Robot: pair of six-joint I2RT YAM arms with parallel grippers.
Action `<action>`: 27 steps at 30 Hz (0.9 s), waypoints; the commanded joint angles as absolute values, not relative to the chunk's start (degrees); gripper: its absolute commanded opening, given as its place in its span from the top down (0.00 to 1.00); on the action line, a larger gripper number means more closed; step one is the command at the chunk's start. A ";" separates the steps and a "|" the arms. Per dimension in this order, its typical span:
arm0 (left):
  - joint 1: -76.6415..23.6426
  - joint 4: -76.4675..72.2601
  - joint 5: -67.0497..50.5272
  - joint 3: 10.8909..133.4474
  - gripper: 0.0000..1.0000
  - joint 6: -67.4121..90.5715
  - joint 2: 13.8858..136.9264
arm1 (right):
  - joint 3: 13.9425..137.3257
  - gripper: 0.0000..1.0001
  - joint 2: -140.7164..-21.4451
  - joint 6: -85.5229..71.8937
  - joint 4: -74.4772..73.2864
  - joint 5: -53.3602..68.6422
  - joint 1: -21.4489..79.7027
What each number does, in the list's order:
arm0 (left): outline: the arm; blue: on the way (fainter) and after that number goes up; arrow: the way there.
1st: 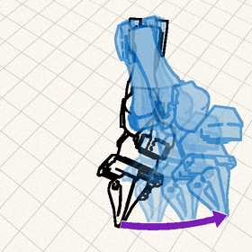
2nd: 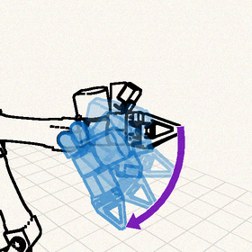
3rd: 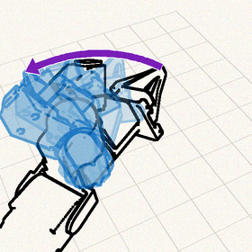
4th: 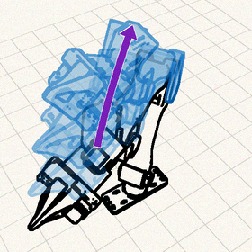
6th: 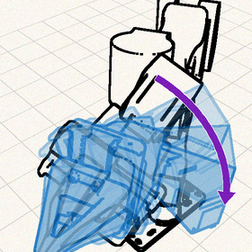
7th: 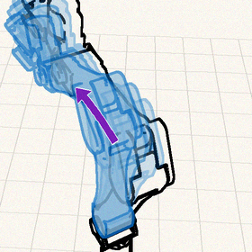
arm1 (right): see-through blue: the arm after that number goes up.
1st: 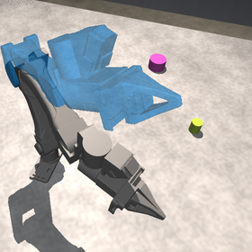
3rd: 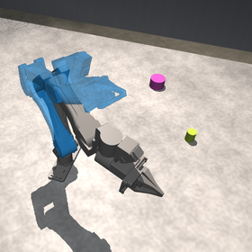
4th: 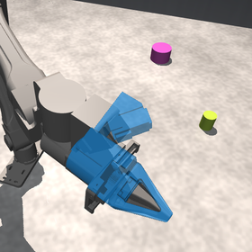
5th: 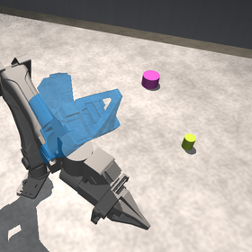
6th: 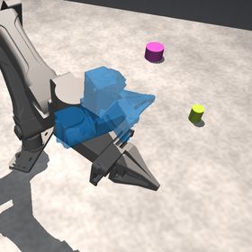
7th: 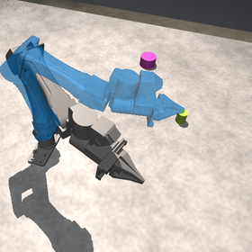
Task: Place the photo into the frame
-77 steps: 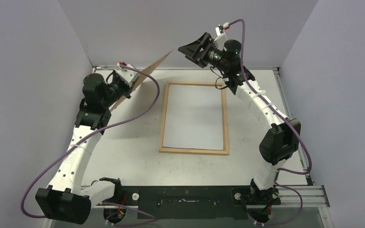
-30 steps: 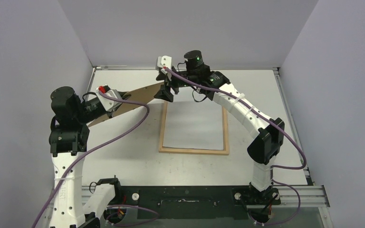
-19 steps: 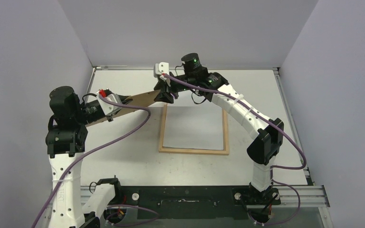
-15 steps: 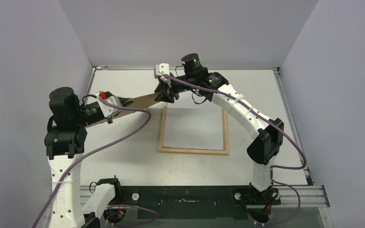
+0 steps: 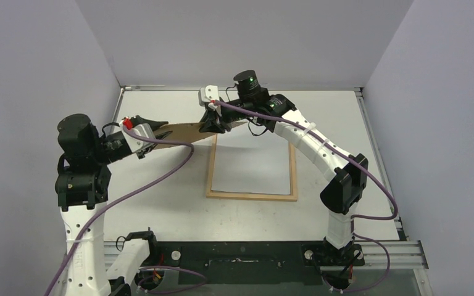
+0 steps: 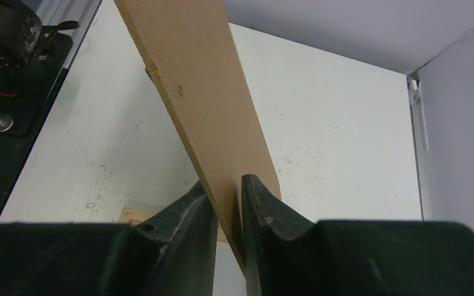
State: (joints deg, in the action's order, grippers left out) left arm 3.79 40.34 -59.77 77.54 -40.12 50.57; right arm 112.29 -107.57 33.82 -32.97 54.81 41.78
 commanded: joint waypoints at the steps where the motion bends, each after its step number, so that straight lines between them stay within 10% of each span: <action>1: 3.69 24.98 -58.71 75.75 0.69 -32.35 46.80 | 114.06 1.00 -106.92 31.31 -28.53 54.40 42.63; 14: 3.67 7.06 -46.98 70.32 0.35 -21.76 45.25 | 104.82 1.00 -103.44 12.99 -2.59 50.78 42.71; 27: 3.60 -2.28 -27.74 67.94 0.36 1.17 47.75 | 100.19 1.00 -104.36 -13.36 14.57 33.69 42.36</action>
State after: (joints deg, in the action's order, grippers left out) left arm 3.75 1.39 -34.76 67.70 -6.79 47.77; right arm 100.73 -107.20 0.01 3.09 39.53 42.30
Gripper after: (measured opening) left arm 0.640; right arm 0.111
